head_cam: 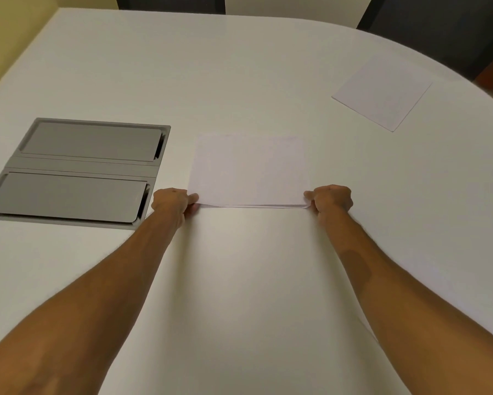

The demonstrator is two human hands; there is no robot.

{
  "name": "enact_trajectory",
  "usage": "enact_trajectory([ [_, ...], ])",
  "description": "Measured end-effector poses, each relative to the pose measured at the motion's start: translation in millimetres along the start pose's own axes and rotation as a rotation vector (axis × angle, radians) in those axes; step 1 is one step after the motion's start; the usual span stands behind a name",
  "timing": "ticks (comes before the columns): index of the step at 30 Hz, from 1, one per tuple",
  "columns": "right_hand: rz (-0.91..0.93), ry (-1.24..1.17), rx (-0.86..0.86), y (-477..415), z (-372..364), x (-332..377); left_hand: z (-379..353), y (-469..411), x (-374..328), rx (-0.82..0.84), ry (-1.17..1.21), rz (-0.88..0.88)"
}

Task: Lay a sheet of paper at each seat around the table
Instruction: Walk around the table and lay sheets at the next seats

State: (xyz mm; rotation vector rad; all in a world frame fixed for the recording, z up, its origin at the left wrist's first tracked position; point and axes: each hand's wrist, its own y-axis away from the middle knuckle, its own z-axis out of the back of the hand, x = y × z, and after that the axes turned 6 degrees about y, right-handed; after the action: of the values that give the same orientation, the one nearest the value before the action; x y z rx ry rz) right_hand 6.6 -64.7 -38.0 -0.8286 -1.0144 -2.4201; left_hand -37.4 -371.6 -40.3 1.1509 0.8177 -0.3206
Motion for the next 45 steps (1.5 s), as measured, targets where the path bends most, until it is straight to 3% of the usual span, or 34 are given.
enact_trajectory([
  [5, -0.024, -0.034, 0.066, -0.8, 4.2, -3.3, 3.1, 0.2, 2.5, 0.005, 0.012, -0.037],
  [8, -0.024, -0.029, -0.035, 5.3, 5.0, -4.6, 5.2, 1.6, 2.4, 0.012, -0.025, -0.070],
  [14, 0.020, 0.038, -0.055, 11.9, 7.9, -7.0, 8.9, 7.6, 3.2, -0.063, -0.087, -0.155],
  [21, 0.099, -0.005, -0.101, 15.9, 9.6, -12.1, 10.3, 18.1, 4.8, 0.005, 0.165, -0.046],
  [26, 0.153, -0.041, -0.037, 22.9, 10.6, -14.2, 15.9, 32.9, 8.0, 0.054, 0.264, 0.004],
  [34, 0.005, -0.128, 0.058, 26.6, 16.3, -12.2, 29.2, 45.7, 19.0, 0.163, 0.299, 0.063],
  [45, 0.076, -0.425, 0.268, 48.4, 36.6, -32.4, 61.0, 64.0, 27.8, 0.239, 0.248, -0.056],
])
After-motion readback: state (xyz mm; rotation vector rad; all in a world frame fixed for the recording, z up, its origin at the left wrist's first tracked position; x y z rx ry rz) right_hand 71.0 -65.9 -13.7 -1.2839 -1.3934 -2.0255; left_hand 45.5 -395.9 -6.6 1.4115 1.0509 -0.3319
